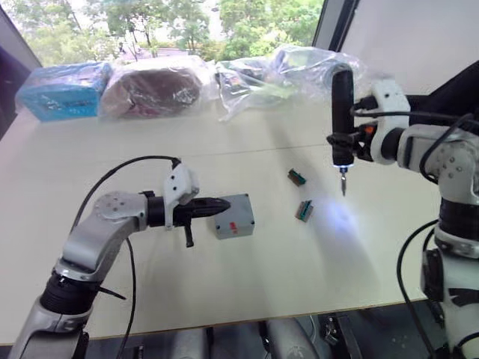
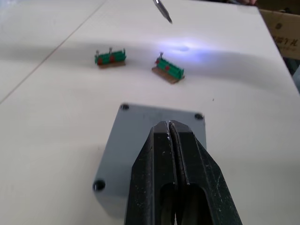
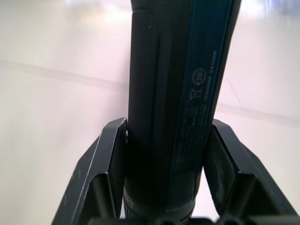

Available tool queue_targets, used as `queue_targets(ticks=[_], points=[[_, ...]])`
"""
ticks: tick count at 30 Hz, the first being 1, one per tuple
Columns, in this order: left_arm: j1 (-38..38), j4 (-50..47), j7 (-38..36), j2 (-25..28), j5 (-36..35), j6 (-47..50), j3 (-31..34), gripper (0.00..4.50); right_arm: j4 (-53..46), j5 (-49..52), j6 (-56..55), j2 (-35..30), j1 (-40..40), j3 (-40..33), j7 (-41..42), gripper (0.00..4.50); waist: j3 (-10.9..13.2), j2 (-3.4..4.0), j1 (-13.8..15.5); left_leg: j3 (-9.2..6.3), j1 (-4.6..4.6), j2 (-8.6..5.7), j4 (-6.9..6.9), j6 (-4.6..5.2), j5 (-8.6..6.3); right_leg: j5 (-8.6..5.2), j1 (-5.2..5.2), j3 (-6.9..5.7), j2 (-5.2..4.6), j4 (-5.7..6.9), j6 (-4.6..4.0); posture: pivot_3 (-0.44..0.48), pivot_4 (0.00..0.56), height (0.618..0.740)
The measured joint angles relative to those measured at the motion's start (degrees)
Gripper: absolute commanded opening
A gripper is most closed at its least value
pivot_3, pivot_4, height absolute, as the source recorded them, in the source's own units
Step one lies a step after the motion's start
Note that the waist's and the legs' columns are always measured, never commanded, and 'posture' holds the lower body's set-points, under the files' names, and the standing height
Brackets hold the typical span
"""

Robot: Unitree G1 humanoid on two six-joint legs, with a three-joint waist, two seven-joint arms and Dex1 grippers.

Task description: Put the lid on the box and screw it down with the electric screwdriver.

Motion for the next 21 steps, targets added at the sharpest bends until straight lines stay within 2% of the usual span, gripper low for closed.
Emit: queue_targets(ticks=[5, 13, 19, 21], points=[[0.18, -3.74, 0.28, 1.32, -2.51, 1.38, 2.16, 0.0, 6.98, -2.06, -1.66, -4.79, 0.13, 10.56, 8.88, 1.82, 0.21, -0.16, 0.21, 0.03, -0.07, -0.02, 0.13, 0.0, 0.0, 0.0, -0.01, 0.0, -0.05, 0.0, 0.01, 0.0, 0.15, 0.74], [0.37, -8.25, 2.87, 1.83, -6.23, 3.95, 3.65, 0.0, 24.4, -8.95, -3.85, -3.88, -6.16, 25.65, 18.56, 1.82, 0.63, -0.14, 0.19, 0.01, -0.14, -0.04, 0.83, 0.0, 0.0, 0.02, 0.23, 0.0, -0.06, 0.08, 0.02, 0.0, 0.15, 0.74], [1.01, -8.86, 4.3, 2.89, -6.29, 4.81, 4.67, 0.0, 31.57, -13.71, -6.22, -0.04, -8.75, 27.42, 20.59, 1.82, 0.54, -0.31, 0.16, -0.01, -0.01, -0.05, 1.07, 0.0, 0.0, 0.13, 0.49, 0.0, -0.06, 0.08, 0.05, 0.0, 0.15, 0.74], [1.23, -8.87, 4.42, 3.23, -6.3, 5.03, 4.67, 0.0, 32.73, -14.63, -6.95, 0.73, -8.88, 27.25, 20.72, 2.78, 0.48, -0.44, 0.14, -0.01, 0.03, -0.04, 1.11, 0.0, 0.0, 0.2, 0.57, 0.0, -0.05, 0.07, 0.05, 0.0, 0.15, 0.74]])
